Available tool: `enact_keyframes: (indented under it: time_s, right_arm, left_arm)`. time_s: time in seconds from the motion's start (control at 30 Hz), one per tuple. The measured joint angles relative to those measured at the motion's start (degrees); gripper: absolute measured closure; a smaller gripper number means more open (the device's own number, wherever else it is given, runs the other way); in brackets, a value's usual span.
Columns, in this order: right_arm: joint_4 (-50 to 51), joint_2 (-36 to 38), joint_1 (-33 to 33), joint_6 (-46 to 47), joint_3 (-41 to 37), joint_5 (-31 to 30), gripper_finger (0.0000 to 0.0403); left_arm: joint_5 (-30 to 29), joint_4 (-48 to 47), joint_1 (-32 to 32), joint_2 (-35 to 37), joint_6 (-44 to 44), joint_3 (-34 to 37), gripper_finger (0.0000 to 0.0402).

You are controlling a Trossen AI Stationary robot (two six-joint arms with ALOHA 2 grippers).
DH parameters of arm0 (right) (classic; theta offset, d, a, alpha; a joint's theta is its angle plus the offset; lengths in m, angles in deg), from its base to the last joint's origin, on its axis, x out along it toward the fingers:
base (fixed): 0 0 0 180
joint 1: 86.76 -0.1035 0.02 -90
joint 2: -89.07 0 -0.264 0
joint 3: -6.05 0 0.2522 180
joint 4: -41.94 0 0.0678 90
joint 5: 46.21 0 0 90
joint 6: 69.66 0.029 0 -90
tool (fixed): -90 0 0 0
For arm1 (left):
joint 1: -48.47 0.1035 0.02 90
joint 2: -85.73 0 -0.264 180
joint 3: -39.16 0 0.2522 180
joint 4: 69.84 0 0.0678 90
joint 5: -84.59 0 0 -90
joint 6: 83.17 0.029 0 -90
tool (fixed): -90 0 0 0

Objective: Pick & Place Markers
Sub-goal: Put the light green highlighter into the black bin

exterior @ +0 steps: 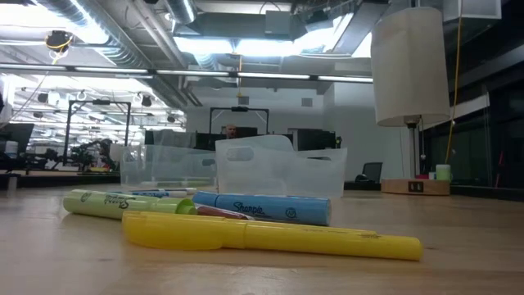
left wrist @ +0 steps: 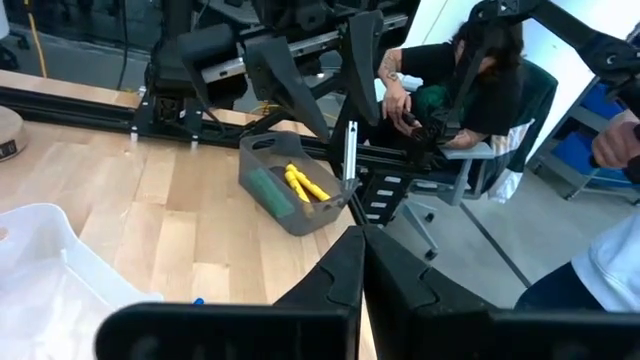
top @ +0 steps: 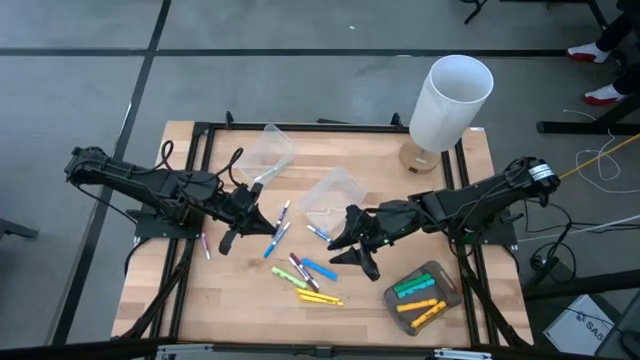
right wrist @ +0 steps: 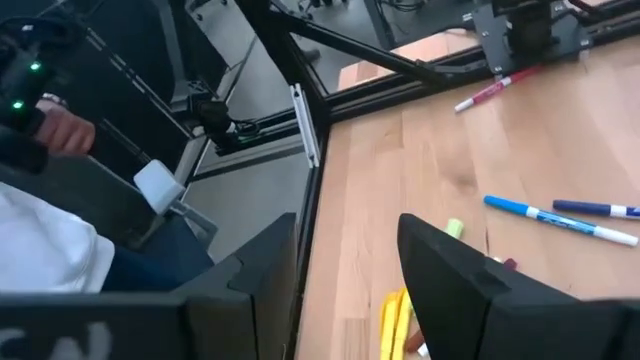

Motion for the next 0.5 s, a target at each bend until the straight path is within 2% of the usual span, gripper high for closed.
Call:
enact_keyframes:
  time_s: [0.13, 0.3, 0.5]
  right_arm:
    - [0.0, -1.0, -0.5, 3.0, 0.3, -1.3, 0.0229]
    - [1.8, -2.2, -1.6, 4.6, 0.4, -1.4, 0.0229]
    - [5.5, -4.3, -3.2, 4.6, 0.4, -1.3, 0.0229]
  left_arm:
    - [0.3, -0.1, 0.0, 0.0, 0.0, 0.0, 0.04]
    - [5.2, -1.1, 0.0, 0.0, 0.8, 0.0, 0.0396]
    - [7.1, -6.8, -2.0, 0.0, -2.0, 0.0, 0.0398]
